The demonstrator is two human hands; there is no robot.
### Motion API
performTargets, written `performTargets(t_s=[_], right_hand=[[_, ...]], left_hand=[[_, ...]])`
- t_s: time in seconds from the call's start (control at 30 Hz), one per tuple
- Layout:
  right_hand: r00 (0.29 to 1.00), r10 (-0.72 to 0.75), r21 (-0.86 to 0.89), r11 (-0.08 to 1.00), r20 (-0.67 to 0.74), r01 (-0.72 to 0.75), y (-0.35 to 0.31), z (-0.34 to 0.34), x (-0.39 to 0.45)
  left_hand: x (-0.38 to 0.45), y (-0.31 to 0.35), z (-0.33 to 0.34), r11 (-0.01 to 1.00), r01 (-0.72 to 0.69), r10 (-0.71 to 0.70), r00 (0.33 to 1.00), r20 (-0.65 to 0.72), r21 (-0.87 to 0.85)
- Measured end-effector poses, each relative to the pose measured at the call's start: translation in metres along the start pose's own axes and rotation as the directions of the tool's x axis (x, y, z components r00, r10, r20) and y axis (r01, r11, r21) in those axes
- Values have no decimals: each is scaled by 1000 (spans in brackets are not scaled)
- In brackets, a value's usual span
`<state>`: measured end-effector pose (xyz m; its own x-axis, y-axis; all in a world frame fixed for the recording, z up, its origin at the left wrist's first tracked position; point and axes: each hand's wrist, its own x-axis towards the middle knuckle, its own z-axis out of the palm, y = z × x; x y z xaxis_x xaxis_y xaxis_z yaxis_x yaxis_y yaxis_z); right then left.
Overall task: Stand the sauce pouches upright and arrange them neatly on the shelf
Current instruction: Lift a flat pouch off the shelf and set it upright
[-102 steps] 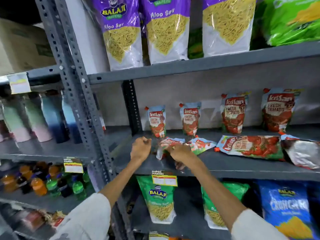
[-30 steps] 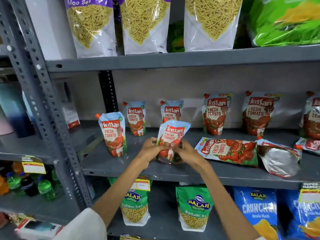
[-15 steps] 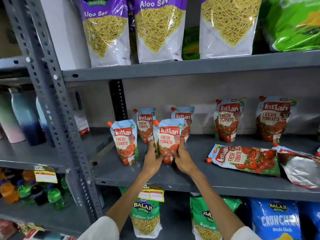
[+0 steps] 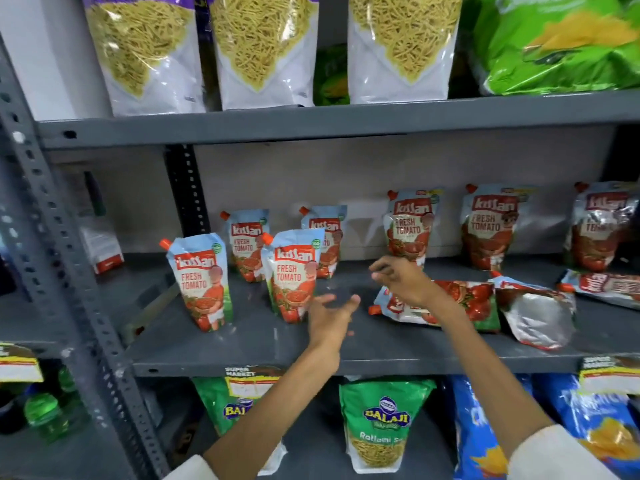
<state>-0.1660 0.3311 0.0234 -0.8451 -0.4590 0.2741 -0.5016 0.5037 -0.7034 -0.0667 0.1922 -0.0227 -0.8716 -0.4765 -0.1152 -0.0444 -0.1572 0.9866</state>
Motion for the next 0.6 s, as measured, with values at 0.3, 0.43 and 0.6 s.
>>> performTargets(t_s=[0.3, 0.43, 0.6], right_hand=[[881, 415, -491, 830, 227, -265, 73, -101, 13], [853, 417, -550, 812, 313, -195, 78, -102, 22], [924, 283, -424, 892, 258, -155, 79, -100, 13]], left_hand=[[-30, 9, 83, 722, 659, -480, 695, 536, -208], [-31, 12, 117, 759, 612, -457, 744, 488, -222], [-36, -2, 147, 848, 475, -390, 860, 329, -236]])
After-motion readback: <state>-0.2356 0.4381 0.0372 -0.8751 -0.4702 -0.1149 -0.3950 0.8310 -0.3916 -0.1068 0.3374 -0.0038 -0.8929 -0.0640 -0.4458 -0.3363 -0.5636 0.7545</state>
